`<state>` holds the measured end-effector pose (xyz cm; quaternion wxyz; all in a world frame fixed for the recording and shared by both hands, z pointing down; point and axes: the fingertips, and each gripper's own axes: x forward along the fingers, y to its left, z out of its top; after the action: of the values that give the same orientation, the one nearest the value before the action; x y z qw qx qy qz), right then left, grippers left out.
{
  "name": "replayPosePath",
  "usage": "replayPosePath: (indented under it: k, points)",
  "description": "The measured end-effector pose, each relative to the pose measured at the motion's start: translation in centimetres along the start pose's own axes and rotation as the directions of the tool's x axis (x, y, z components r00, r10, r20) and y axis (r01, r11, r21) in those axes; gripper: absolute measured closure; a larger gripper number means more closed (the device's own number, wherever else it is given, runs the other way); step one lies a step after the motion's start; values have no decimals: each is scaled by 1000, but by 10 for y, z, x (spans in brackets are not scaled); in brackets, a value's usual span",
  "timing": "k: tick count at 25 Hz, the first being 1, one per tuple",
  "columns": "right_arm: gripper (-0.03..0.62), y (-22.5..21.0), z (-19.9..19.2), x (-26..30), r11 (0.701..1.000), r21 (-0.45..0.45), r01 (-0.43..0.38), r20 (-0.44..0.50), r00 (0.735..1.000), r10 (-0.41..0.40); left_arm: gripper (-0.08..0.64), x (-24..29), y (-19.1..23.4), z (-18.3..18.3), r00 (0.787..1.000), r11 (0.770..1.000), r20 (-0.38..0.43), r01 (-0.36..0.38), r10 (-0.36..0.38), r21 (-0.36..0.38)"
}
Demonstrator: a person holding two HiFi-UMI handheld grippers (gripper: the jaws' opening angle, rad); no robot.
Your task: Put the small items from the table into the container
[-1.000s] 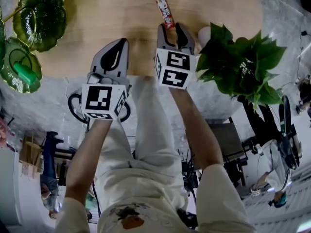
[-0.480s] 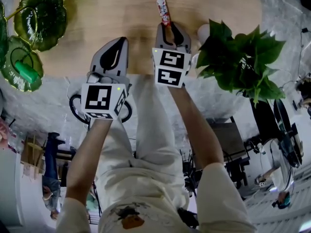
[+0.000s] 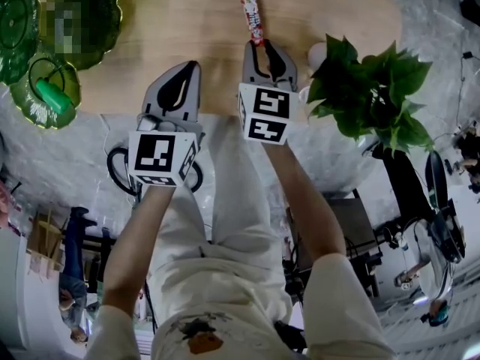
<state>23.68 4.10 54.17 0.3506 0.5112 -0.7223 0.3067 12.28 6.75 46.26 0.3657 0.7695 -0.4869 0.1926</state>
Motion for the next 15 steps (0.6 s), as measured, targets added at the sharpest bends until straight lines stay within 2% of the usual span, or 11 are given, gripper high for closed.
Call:
replayPosePath:
  k: [15]
  points:
    - [482,47,37,-41,999,-39,-23,60,998,25,560,-54,16,35,999,1000,52,-5,3,30]
